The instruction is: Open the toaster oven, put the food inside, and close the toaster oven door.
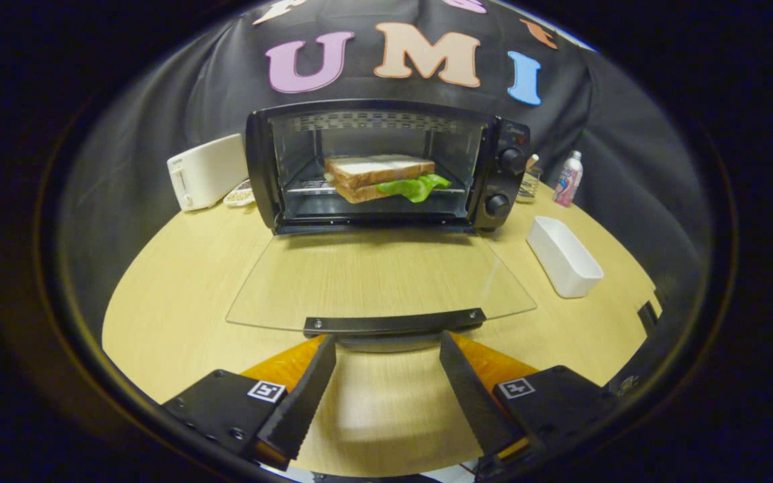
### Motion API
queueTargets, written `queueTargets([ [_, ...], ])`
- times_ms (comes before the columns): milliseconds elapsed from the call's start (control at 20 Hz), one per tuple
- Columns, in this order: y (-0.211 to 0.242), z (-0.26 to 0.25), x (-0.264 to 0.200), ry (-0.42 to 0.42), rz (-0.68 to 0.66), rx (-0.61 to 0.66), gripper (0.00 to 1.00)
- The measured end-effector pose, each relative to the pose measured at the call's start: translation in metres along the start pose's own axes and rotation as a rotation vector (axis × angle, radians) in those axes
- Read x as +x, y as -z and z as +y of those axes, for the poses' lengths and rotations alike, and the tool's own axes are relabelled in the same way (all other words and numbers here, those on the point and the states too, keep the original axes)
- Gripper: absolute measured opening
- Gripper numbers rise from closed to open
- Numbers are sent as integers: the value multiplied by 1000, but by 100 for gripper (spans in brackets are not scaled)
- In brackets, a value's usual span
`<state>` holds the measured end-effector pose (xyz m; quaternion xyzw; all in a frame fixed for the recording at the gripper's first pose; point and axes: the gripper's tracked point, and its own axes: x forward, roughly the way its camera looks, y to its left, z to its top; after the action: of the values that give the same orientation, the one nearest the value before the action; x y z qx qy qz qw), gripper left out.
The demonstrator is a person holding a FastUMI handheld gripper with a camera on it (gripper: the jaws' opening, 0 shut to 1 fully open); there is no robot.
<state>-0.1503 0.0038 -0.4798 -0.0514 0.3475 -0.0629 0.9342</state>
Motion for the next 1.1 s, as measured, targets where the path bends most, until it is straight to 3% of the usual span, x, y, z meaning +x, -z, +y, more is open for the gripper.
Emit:
queueTargets([
  [300, -19, 2, -12, -4, -59, 26, 98],
  [500, -60, 18, -25, -52, -134, 53, 99],
  [800, -99, 20, -32, -11, -203, 54, 100],
  [1100, -155, 19, -32, -33, -290, 99, 100],
])
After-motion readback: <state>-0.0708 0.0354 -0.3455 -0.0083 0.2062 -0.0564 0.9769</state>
